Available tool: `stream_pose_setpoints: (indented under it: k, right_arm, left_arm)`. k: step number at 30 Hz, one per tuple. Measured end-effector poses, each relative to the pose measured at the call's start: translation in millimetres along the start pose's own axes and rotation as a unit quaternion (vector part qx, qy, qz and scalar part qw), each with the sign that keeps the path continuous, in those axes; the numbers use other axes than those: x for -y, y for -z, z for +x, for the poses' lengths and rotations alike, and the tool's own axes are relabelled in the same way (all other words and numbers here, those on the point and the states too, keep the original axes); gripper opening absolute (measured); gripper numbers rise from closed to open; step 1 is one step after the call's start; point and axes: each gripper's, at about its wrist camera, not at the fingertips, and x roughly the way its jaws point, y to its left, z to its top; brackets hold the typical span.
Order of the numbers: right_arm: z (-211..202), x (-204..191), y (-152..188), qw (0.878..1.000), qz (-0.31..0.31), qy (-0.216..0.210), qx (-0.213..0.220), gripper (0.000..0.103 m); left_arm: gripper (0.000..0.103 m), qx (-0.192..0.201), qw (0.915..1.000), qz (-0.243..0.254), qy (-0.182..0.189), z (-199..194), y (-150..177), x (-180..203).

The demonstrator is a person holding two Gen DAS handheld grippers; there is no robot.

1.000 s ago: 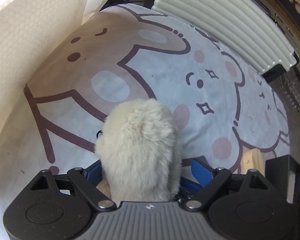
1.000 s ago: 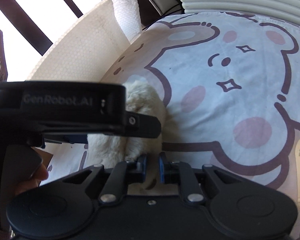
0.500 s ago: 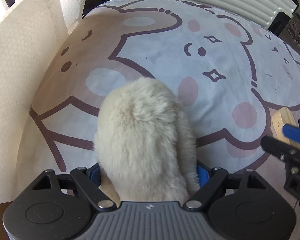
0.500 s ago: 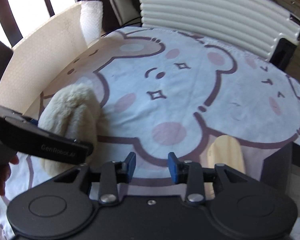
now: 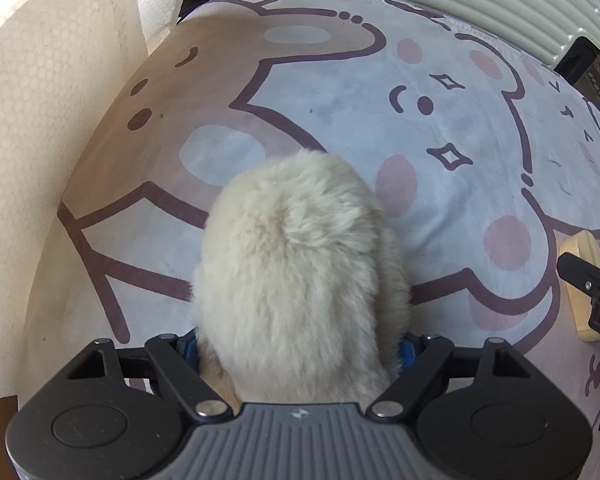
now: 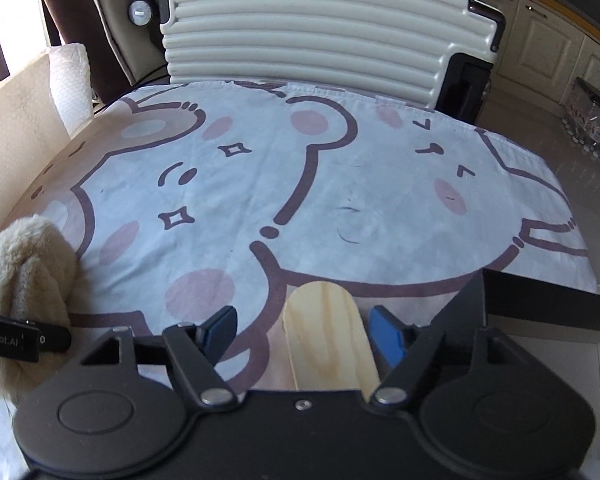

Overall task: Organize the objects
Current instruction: 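Lift the plush toy with the left tool while the right tool grasps the wooden block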

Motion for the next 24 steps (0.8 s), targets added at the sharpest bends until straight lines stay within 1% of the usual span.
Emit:
stream_pose_setpoints:
  k: [2, 5, 7, 10, 12, 13, 15, 18, 21, 22, 24]
  right_arm:
    - [4, -5, 0, 1.0, -0.019, 0.006, -0.008, 0.081]
    - [13, -13, 4, 0.998, -0.043, 0.005, -0.04, 0.085]
    - [11, -14, 5, 0.998, -0.05, 0.0, -0.045, 0.086]
    - [8, -6, 0, 0.998, -0.004, -0.029, -0.062, 0.085]
    - [5, -3, -1, 0.996, 0.016, -0.05, -0.07, 0.081]
    - [3, -3, 0, 0.995, 0.018, -0.059, -0.072, 0.078]
    - [1, -5, 1, 0.994, 0.014, -0.069, -0.078, 0.075]
    - [1, -11, 2, 0.994, -0.005, -0.067, -0.083, 0.072]
    - [4, -8, 3, 0.994, 0.001, -0.06, -0.093, 0.062]
    - [6, -5, 4, 0.993, 0.006, -0.059, -0.098, 0.056]
    - [8, -2, 7, 0.993, 0.011, -0.056, -0.1, 0.051]
  left_arm:
    - [0.083, 0.001, 1.0, 0.004, -0.002, 0, 0, 1]
    - [0.082, 0.001, 1.0, 0.006, -0.002, 0, -1, 2]
    - [0.08, -0.001, 1.0, 0.003, 0.001, 0, -1, 1]
    - [0.077, -0.001, 1.0, 0.001, 0.003, 0, -2, 2]
    - [0.074, -0.001, 1.0, 0.004, 0.004, -1, -2, 4]
    - [0.073, -0.001, 1.0, 0.006, 0.004, -2, -2, 5]
    - [0.071, -0.001, 1.0, 0.006, 0.005, -2, -1, 5]
    - [0.068, -0.002, 0.9999, 0.008, 0.007, -3, -2, 5]
    - [0.066, -0.007, 0.9999, 0.005, 0.008, -4, -2, 3]
    - [0.065, -0.009, 0.9999, 0.001, 0.01, -4, -2, 2]
    - [0.063, -0.01, 0.9999, -0.003, 0.01, -4, -3, 1]
